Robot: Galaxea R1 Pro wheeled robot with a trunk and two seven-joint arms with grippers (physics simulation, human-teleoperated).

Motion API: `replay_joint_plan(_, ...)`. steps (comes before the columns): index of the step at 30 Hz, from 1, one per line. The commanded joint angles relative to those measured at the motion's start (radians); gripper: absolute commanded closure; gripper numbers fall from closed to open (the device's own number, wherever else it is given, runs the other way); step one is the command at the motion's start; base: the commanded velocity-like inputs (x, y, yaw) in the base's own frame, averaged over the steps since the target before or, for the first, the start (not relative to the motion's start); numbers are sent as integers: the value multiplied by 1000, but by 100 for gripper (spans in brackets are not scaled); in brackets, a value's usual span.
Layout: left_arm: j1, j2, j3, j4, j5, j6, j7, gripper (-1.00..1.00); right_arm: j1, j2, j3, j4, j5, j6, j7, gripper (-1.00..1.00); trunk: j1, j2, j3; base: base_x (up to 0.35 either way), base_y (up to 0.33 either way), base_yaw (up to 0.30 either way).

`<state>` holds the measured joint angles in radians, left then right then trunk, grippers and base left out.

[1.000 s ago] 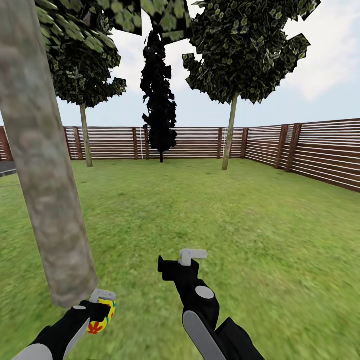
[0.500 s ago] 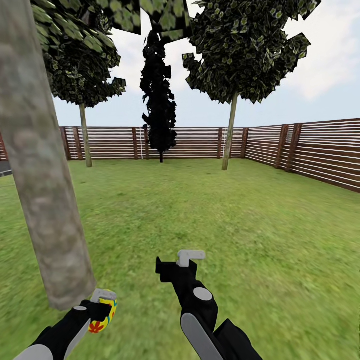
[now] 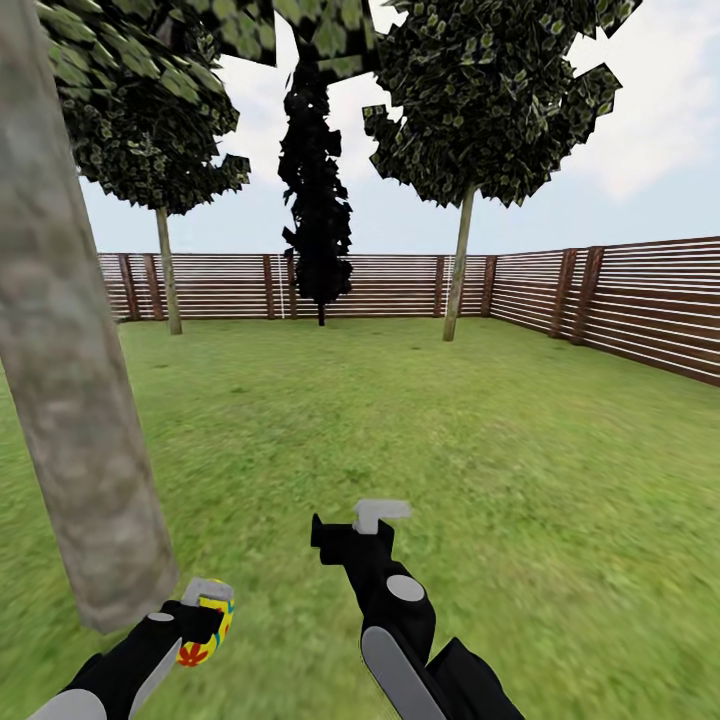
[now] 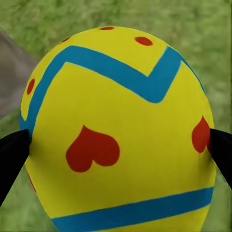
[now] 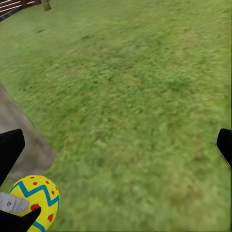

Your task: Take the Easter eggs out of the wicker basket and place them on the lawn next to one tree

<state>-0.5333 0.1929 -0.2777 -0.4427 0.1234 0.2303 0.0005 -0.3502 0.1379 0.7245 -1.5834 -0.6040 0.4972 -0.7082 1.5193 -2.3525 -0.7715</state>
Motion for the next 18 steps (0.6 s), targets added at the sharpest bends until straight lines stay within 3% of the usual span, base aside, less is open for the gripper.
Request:
replay_joint_plan(1,0,1,-6,-2,10,6,1,100,-1,0,1,-1,-7,3,-8,-100,0,-1,-1,211,-208,0)
replay_joint_plan(8,0,0,-6,-1,9,6,1,100,-1,0,1,-1,-6,3,-8,-100,0,-1,-1,194,-194,0)
replay_joint_plan(18,0,2,-6,-1,10,7,-2,100,-1,0,2,-1,-7,3,-8,-100,0,-1,-1,133,12,0)
